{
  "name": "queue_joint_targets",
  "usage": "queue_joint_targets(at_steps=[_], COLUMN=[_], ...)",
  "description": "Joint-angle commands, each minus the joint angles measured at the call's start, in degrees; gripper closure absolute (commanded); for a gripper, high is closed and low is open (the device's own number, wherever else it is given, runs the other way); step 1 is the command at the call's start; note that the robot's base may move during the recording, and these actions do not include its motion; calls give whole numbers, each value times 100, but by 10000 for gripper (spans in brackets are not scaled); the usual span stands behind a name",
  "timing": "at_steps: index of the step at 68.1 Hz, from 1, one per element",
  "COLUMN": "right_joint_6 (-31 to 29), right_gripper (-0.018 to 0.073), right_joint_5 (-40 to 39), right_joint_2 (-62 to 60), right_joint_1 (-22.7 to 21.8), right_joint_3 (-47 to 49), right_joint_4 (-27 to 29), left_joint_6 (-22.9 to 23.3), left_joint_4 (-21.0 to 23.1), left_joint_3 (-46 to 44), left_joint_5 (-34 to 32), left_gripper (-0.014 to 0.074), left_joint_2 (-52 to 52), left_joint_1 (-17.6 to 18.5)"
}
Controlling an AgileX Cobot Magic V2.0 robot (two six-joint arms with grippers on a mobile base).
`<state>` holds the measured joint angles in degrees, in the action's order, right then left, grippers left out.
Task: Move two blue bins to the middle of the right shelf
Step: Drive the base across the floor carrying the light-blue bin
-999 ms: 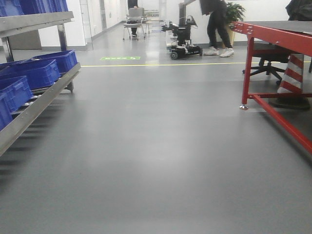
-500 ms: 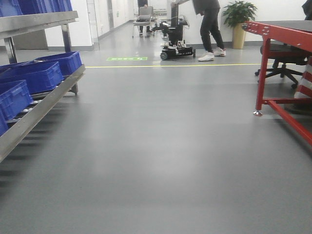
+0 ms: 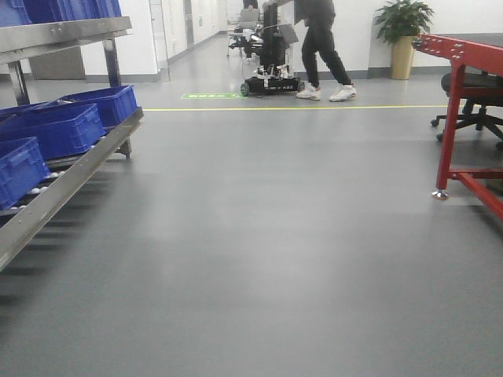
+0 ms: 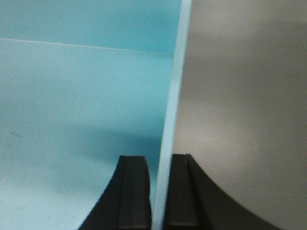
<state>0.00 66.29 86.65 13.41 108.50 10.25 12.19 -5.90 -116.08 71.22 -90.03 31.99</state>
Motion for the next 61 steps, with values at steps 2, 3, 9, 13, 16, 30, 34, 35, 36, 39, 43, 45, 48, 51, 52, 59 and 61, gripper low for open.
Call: queue_joint_targets(at_steps=[2, 3, 9, 13, 16, 30, 34, 35, 36, 39, 43, 45, 48, 51, 52, 59, 61], right_joint_6=[-98, -98, -98, -98, -98, -98, -98, -98, -98, -98, -98, -98, -98, -98, -98, -98, -98], right_gripper=[721, 721, 721, 721, 721, 721, 721, 721, 721, 721, 721, 721, 721, 721, 721, 721, 721], right_joint_5=[-244, -244, -244, -244, -244, -244, -244, -244, -244, -242, -242, -242, -242, -242, -242, -242, -242], right_joint_2=[-56, -56, -56, -56, -56, -56, -56, -56, -56, -45, -45, -45, -45, -45, -45, -45, -45], right_joint_1=[-24, -24, -24, -24, -24, -24, -24, -24, -24, -24, -24, -24, -24, -24, -24, -24, -24], right_joint_3=[75, 75, 75, 75, 75, 75, 75, 75, 75, 75, 75, 75, 75, 75, 75, 75, 75], right_joint_4=[-102, -102, -102, -102, -102, -102, -102, -102, -102, -102, -102, -102, -102, -102, -102, -102, -102], left_joint_6=[-100, -100, -100, -100, -100, -100, -100, -100, -100, -100, -100, -100, -100, -100, -100, -100, -100], left_joint_4=[56, 56, 56, 56, 56, 56, 56, 56, 56, 56, 35, 20, 20, 20, 20, 20, 20], left_joint_3=[-71, -71, -71, -71, -71, -71, -71, -71, -71, -71, -71, -71, -71, -71, -71, -71, -71], left_joint_5=[-219, -219, -219, -219, -219, -219, -219, -219, -219, -219, -219, -219, -219, -219, -219, -219, -219], left_gripper=[707, 707, 707, 707, 707, 707, 707, 707, 707, 707, 707, 707, 707, 707, 707, 707, 707], left_joint_2=[113, 113, 113, 113, 113, 113, 113, 113, 113, 113, 113, 113, 113, 113, 113, 113, 113], left_joint_1=[36, 36, 36, 36, 36, 36, 36, 36, 36, 36, 36, 36, 36, 36, 36, 36, 36])
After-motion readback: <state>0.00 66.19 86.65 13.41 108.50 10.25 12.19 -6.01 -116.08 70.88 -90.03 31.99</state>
